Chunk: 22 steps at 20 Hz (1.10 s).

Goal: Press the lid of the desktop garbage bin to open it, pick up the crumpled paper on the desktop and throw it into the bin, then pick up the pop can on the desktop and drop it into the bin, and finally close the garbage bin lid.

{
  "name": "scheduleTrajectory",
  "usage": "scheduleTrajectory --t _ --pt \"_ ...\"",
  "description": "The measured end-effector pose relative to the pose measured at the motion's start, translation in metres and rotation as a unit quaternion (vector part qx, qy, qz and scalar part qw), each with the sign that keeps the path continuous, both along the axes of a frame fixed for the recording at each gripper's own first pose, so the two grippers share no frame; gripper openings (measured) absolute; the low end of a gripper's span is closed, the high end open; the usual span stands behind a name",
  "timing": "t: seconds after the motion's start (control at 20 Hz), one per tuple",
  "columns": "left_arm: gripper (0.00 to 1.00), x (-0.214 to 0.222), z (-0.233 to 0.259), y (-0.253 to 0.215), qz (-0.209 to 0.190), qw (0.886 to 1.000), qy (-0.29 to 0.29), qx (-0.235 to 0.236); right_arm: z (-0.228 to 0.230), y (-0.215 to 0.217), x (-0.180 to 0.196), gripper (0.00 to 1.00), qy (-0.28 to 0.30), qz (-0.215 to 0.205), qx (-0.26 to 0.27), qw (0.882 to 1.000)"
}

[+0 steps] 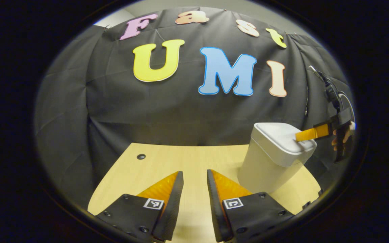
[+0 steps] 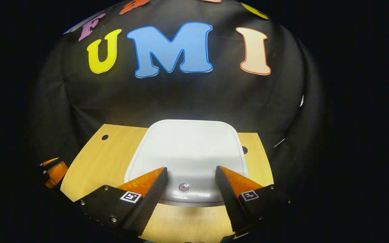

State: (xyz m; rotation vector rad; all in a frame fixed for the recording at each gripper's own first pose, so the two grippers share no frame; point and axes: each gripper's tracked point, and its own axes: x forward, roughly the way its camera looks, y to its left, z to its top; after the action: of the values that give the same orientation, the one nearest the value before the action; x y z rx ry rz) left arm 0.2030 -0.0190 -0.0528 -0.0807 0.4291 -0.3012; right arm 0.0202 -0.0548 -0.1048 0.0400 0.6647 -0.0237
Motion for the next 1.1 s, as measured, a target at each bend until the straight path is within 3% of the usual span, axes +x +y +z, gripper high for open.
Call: scheduleTrajectory --t 0.4,0.45,0.65,0.9,1.0,1.1 --pt "0.48 0.008 0.008 -0.007 -0.007 1.000 -0.011 0.003 0.010 0.003 0.002 0.91 -0.022 0.003 0.013 1.000" --pt "0.52 0.009 0.011 -0.008 -0.006 1.000 -0.013 0.003 0.015 0.006 0.004 0.91 -0.037 0.002 0.016 0.999" --pt "0.48 0.012 0.020 -0.006 -0.002 1.000 -0.026 0.002 0.043 0.012 0.006 0.91 -0.108 -0.001 0.013 0.994" --pt "0.48 0.016 0.043 -0.001 0.010 0.999 -0.053 -0.004 0.078 0.023 -0.001 0.91 -0.195 -0.002 0.007 0.981" --pt "0.52 0.018 0.056 0.002 0.014 0.997 -0.070 -0.007 0.089 0.030 -0.006 0.91 -0.222 0.002 0.008 0.975" --pt "0.49 0.019 0.067 0.003 0.015 0.996 -0.085 -0.004 0.098 0.035 -0.010 0.91 -0.245 0.004 0.005 0.970"
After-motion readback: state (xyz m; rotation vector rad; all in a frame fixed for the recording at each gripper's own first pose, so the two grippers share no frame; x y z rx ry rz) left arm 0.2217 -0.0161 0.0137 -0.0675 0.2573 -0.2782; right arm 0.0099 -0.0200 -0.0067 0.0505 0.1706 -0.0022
